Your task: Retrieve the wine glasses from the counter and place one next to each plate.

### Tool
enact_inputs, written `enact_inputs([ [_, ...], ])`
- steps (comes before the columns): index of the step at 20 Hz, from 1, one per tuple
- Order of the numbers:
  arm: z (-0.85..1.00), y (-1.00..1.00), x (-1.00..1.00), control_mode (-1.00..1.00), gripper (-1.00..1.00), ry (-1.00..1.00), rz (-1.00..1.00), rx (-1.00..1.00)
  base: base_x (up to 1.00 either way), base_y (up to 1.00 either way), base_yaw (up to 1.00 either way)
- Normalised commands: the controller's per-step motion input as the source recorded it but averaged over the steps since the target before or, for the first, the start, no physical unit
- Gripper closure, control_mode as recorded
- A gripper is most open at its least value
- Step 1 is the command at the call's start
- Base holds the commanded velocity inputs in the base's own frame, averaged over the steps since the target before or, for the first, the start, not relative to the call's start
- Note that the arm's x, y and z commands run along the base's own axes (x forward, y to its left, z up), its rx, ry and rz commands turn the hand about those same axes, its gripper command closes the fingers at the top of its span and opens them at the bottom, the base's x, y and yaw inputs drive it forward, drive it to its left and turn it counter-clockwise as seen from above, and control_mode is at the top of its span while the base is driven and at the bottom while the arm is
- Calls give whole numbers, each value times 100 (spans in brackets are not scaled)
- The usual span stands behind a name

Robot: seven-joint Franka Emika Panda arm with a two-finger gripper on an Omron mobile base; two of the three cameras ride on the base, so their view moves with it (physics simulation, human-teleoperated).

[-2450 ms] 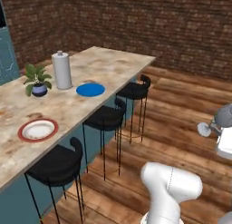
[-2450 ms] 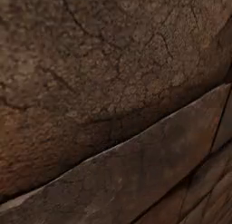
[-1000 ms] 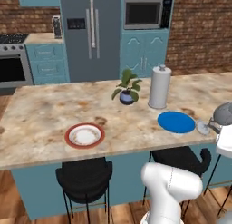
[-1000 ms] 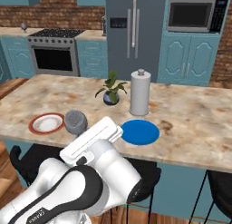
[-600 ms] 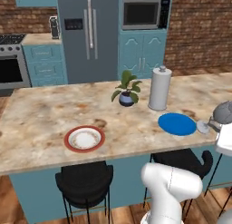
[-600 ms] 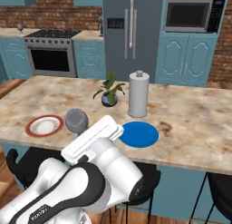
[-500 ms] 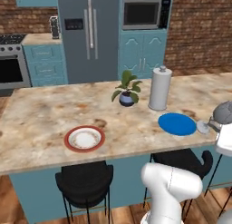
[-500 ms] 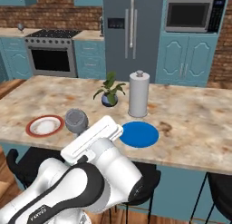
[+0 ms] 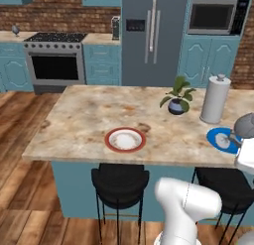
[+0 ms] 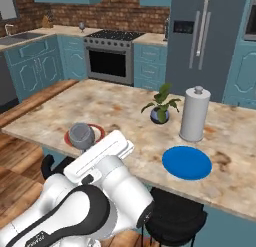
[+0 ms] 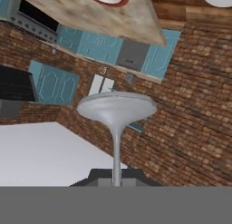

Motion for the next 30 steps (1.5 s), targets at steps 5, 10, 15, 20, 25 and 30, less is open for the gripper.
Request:
enact_inputs([
  [5, 0, 0, 0, 100, 100, 0, 0, 0, 58, 22, 30],
  [10, 0, 0, 0, 100, 100, 0, 0, 0, 91, -35, 25],
  [15, 0, 0, 0, 100, 100, 0, 0, 0, 96, -6, 19],
  [20, 0, 0, 0, 100, 100, 0, 0, 0, 50, -7, 24],
  [25, 0, -4, 12, -100, 100, 4, 1, 0, 45, -4, 7],
  [30, -6, -12, 64, -100, 100, 10, 5, -1, 0, 0, 0],
])
